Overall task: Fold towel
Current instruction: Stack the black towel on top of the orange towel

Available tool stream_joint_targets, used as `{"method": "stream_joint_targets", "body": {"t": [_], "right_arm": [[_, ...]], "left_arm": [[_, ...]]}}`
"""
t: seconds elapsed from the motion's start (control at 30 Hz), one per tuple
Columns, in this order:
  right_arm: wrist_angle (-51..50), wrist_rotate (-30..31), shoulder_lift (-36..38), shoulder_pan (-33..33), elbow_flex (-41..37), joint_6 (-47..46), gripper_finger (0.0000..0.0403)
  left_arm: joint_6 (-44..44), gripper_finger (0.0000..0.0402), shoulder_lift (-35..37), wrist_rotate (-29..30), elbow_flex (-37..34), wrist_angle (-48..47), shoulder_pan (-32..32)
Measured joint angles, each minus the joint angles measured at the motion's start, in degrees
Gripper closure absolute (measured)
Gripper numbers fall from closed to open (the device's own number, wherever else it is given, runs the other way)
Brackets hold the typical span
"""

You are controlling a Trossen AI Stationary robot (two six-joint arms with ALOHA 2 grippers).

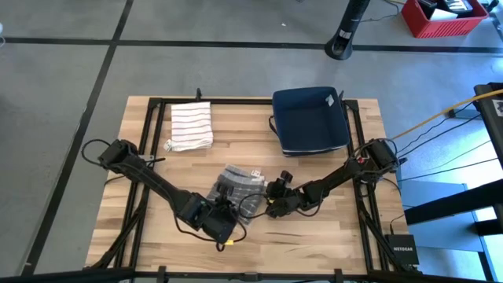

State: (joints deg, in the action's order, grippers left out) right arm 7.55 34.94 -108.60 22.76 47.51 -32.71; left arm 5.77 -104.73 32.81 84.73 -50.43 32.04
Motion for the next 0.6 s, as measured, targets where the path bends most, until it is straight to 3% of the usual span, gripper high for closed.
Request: {"method": "stream_joint_targets", "body": {"t": [0.2, 0.4, 0.6], "right_arm": [[-0.05, -0.57, 0.00, 0.00, 0.00, 0.00, 0.0187], [-0.07, -1.07, 0.00, 0.00, 0.00, 0.10, 0.0187], [-0.23, -2.85, 0.09, 0.04, 0.00, 0.35, 0.0187]], "left_arm": [[-0.68, 0.0366, -1.90, -1.98, 0.00, -0.31, -0.14], [-1.62, 0.0298, -1.90, -5.12, 0.00, -0.34, 0.09], [1.66, 0.0239, -1.84, -17.76, 3.14, -1.91, 0.28]]}}
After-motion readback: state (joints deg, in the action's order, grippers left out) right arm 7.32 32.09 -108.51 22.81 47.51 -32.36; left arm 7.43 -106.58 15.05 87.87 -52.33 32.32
